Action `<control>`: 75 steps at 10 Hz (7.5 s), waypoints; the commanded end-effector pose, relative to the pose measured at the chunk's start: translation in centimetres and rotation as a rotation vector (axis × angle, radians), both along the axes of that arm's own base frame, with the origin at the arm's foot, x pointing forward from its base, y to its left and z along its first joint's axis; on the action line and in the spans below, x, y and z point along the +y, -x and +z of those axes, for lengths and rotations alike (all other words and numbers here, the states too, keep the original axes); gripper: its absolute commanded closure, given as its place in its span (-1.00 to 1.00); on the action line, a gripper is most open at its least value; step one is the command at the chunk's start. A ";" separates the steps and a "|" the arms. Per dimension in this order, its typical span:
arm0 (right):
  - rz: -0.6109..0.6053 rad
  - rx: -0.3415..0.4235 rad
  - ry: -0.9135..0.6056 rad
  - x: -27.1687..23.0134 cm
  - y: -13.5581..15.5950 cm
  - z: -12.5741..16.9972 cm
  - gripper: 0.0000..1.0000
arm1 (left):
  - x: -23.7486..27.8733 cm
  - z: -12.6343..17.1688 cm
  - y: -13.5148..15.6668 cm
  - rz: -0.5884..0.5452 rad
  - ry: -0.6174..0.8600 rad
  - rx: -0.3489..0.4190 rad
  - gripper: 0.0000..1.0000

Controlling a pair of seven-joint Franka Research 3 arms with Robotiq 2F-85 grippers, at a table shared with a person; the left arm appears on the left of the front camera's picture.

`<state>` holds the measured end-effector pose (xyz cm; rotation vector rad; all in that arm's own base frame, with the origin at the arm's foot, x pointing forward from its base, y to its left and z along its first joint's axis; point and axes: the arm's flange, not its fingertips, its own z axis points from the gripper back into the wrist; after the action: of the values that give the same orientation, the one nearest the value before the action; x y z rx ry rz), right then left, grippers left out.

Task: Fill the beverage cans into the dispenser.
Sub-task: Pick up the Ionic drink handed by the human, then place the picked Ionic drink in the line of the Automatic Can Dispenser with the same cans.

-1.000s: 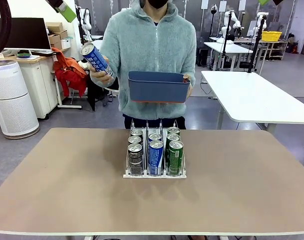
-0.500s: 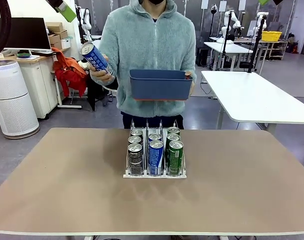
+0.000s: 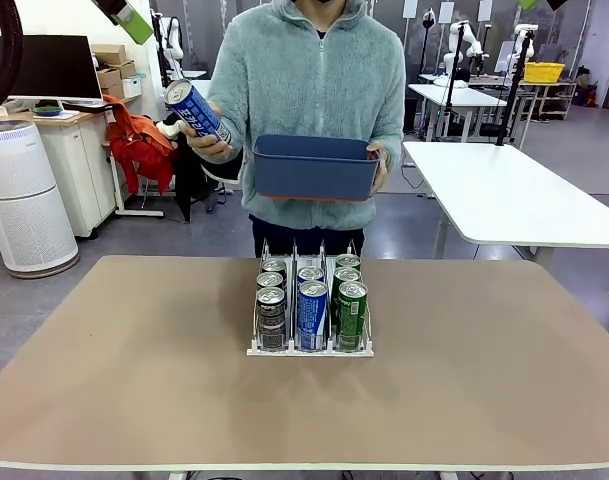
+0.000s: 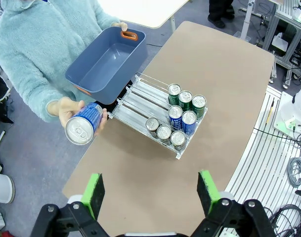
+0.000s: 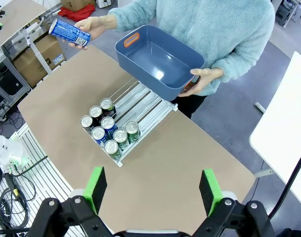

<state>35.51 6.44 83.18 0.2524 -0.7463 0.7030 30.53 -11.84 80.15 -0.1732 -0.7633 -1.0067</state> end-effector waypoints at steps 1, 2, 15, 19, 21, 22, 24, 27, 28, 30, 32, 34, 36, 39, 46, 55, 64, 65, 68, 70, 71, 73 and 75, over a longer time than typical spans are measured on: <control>-0.001 -0.002 0.003 0.0 0.1 -0.1 -1.00 | 0.0 -0.2 0.1 0.000 0.001 0.002 -1.00; -0.001 -0.002 0.003 0.0 0.1 -0.1 -1.00 | 0.0 -0.2 0.1 0.000 0.001 0.002 -1.00; -0.001 -0.002 0.003 0.0 0.1 -0.1 -1.00 | 0.7 -7.9 -7.8 0.098 0.084 -0.078 -1.00; -0.001 -0.002 0.003 0.0 0.1 -0.1 -1.00 | 0.4 -8.6 -8.6 0.130 0.076 -0.052 -1.00; -0.001 -0.002 0.003 0.0 0.1 -0.1 -1.00 | 0.4 -8.6 -8.6 0.130 0.076 -0.052 -1.00; -0.001 -0.002 0.003 0.0 0.1 -0.1 -1.00 | 0.4 -8.6 -8.6 0.130 0.076 -0.052 -1.00; -0.001 -0.002 0.003 0.0 0.1 -0.1 -1.00 | 0.5 -9.4 -9.8 0.137 0.072 -0.022 -1.00; -0.001 -0.002 0.003 0.0 0.1 -0.1 -1.00 | 0.9 -10.7 -11.1 0.143 0.085 -0.012 -1.00; -0.001 -0.002 0.003 0.0 0.1 -0.1 -1.00 | 0.9 -10.9 -11.5 0.139 0.081 -0.006 -1.00; -0.001 -0.002 0.003 0.0 0.1 -0.1 -1.00 | 0.8 -10.9 -12.2 0.149 0.059 -0.006 -1.00; -0.001 -0.002 0.003 0.0 0.1 -0.1 -1.00 | 0.5 -12.0 -13.0 0.146 0.070 -0.008 -1.00; -0.001 -0.002 0.003 0.0 0.1 -0.1 -1.00 | 0.4 -12.7 -13.6 0.144 0.073 -0.022 -1.00; -0.001 -0.002 0.003 0.0 0.1 -0.1 -1.00 | 0.6 -13.1 -14.6 0.145 0.081 -0.047 -1.00; -0.001 -0.002 0.003 0.0 0.1 -0.1 -1.00 | 0.2 -14.1 -15.3 0.159 0.121 -0.029 -1.00; -0.001 -0.002 0.003 0.0 0.1 -0.1 -1.00 | -0.4 -14.5 -15.5 0.175 0.098 0.001 0.19; -0.001 -0.002 0.003 0.0 0.1 -0.1 -1.00 | -0.6 -13.4 -13.1 0.273 0.052 0.030 1.00; -0.001 -0.002 0.003 0.0 0.1 -0.1 -1.00 | -0.8 -13.1 -13.8 0.256 0.070 0.007 1.00; -0.001 -0.002 0.003 0.0 0.1 -0.1 -1.00 | -0.8 -13.1 -13.8 0.256 0.070 0.007 1.00; -0.001 -0.002 0.003 0.0 0.1 -0.1 -1.00 | -0.8 -13.1 -13.8 0.256 0.070 0.007 1.00; -0.001 -0.002 0.003 0.0 0.1 -0.1 -1.00 | -0.8 -13.1 -13.8 0.256 0.070 0.007 1.00; -0.001 -0.002 0.003 0.0 0.1 -0.1 -1.00 | -0.8 -13.1 -13.8 0.256 0.070 0.007 1.00; -0.001 -0.002 0.003 0.0 0.1 -0.1 -1.00 | -0.8 -13.1 -13.8 0.256 0.070 0.007 1.00; -0.001 -0.002 0.003 0.0 0.1 -0.1 -1.00 | -0.8 -13.1 -13.8 0.256 0.070 0.007 1.00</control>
<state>35.47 6.44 83.21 0.2521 -0.7470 0.7031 44.40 -12.75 66.87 -0.1374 -0.7863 -0.7367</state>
